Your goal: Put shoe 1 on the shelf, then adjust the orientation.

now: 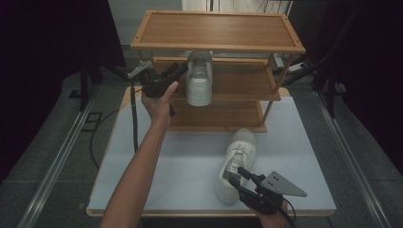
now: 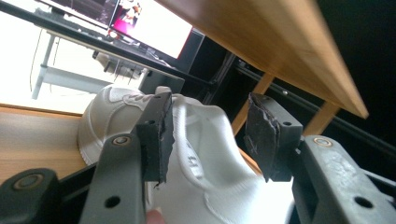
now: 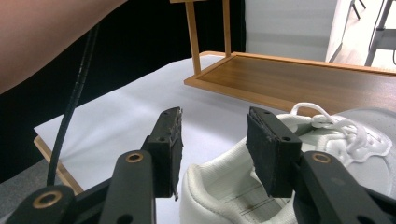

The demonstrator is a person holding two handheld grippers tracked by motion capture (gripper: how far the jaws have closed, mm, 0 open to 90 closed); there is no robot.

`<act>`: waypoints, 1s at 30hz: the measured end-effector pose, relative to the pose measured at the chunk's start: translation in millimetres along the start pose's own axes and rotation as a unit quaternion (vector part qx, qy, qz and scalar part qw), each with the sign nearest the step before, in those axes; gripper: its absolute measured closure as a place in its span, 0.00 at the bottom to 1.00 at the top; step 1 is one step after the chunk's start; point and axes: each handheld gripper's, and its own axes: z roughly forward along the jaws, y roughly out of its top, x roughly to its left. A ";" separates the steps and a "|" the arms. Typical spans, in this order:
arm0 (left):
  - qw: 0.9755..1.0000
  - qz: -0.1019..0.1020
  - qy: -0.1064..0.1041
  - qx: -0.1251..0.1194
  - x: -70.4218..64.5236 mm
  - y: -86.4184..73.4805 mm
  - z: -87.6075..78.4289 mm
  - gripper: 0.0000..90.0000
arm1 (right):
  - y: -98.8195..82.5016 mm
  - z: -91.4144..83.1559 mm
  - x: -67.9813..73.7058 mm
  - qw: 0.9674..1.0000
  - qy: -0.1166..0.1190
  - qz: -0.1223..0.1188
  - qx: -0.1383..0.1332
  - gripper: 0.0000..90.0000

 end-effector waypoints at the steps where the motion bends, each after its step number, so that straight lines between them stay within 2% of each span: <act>1: 1.000 0.002 -0.005 0.002 -1.5 -0.4 -3.9 0.57 | -0.1 0.5 0.7 1.000 0.001 -0.002 0.000 0.63; 5: 1.000 0.006 -0.019 0.008 -7.2 -3.6 -14.6 0.56 | -1.0 2.5 4.2 1.000 0.007 -0.007 0.006 0.66; 10: 0.999 0.013 -0.045 0.022 -16.6 -17.6 -33.2 0.55 | -3.0 7.5 10.9 0.999 0.019 -0.019 0.021 0.77; 12: 0.998 0.012 -0.048 0.026 -16.9 -20.3 -36.5 0.55 | -3.3 8.3 11.7 0.999 0.020 -0.022 0.024 0.79; 14: 0.998 0.010 -0.051 0.034 -16.6 -28.5 -47.8 0.53 | -4.0 11.1 14.9 0.999 0.022 -0.029 0.030 0.86; 16: 0.998 0.017 -0.047 0.049 -16.2 -34.0 -54.4 0.49 | -4.5 14.4 17.8 0.999 0.022 -0.035 0.034 0.87; 20: 0.997 0.026 -0.043 0.062 -15.7 -42.7 -65.2 0.44 | -5.1 22.5 25.6 0.998 0.023 -0.048 0.043 0.86; 23: 0.996 0.025 -0.045 0.072 -15.7 -55.2 -79.7 0.41 | -5.0 37.4 38.1 0.995 0.024 -0.075 0.057 0.85; 26: 0.996 0.025 -0.044 0.078 -16.3 -62.6 -87.4 0.41 | -4.1 45.8 42.4 0.994 0.021 -0.089 0.065 0.86; 28: 0.995 0.019 -0.048 0.089 -16.4 -75.6 -99.7 0.40 | -4.1 56.9 45.6 0.991 0.006 -0.104 0.083 0.88; 29: 0.995 0.019 -0.048 0.089 -16.4 -75.6 -99.7 0.40 | -4.1 56.9 45.6 0.991 0.006 -0.104 0.083 0.88; 30: 0.994 0.005 -0.054 0.099 -15.9 -86.2 -107.2 0.40 | -6.6 62.7 46.6 0.989 -0.010 -0.114 0.089 0.91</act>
